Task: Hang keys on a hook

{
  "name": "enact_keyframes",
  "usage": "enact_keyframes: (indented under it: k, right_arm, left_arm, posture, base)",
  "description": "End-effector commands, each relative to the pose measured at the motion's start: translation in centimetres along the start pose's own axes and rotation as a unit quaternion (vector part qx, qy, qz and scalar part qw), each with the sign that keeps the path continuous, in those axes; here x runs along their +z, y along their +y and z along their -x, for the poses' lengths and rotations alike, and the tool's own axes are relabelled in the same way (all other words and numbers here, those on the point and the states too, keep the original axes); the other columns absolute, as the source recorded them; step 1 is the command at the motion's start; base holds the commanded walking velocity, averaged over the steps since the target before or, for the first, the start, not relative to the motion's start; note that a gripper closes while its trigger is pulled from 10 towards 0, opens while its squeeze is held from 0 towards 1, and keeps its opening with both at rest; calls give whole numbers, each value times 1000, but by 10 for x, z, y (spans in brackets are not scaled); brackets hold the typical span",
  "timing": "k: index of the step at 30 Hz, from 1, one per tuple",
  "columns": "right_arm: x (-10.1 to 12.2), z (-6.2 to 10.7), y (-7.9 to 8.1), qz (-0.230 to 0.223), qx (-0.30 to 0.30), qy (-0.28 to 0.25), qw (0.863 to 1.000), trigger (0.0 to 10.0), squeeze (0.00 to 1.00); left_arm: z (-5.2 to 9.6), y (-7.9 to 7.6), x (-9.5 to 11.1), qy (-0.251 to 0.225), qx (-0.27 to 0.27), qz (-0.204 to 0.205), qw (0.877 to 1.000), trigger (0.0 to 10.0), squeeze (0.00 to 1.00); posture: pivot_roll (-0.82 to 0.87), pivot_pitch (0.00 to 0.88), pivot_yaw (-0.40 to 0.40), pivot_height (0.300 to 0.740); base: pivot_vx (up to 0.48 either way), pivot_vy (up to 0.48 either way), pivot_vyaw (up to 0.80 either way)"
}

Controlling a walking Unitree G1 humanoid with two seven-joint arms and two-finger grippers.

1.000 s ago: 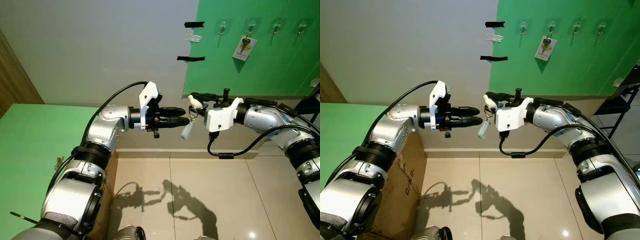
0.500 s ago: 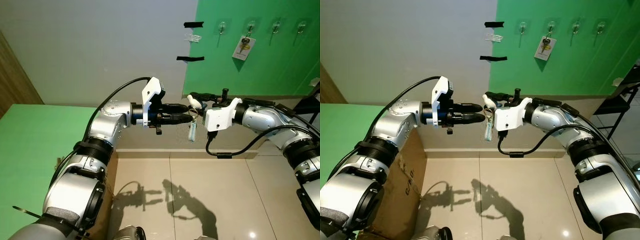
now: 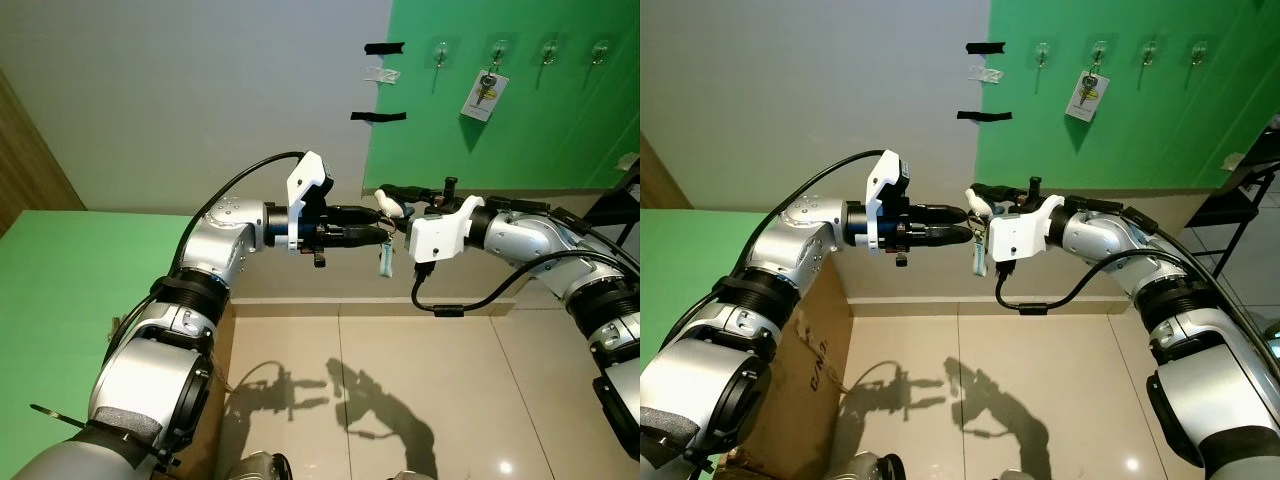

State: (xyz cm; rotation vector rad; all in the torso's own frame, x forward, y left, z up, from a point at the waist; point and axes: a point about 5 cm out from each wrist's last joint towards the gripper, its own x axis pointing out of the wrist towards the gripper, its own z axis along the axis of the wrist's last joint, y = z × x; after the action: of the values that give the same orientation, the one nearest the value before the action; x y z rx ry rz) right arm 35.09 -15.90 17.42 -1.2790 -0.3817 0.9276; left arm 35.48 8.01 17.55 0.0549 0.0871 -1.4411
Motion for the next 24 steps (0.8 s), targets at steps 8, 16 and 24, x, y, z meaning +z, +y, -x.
enact_keyframes:
  k: [8,16,24]
  right_arm:
    - [4,-3,-7,9,-1,-9,1000,0,0]
    - [5,-4,-7,10,2,-12,1000,0,0]
    - [6,-4,-7,11,3,-16,1000,0,0]
  left_arm:
    - [-2,0,11,1,-30,-17,999,10000,0]
    - [-3,-1,11,2,-43,-17,999,10000,0]
    - [-1,2,12,6,-33,-22,999,10000,0]
  posture:
    - [-173,0,44,740]
    - [-170,0,44,740]
    - [-175,0,41,740]
  base:
    - [0,0,0]
    - [0,0,0]
    - [0,0,0]
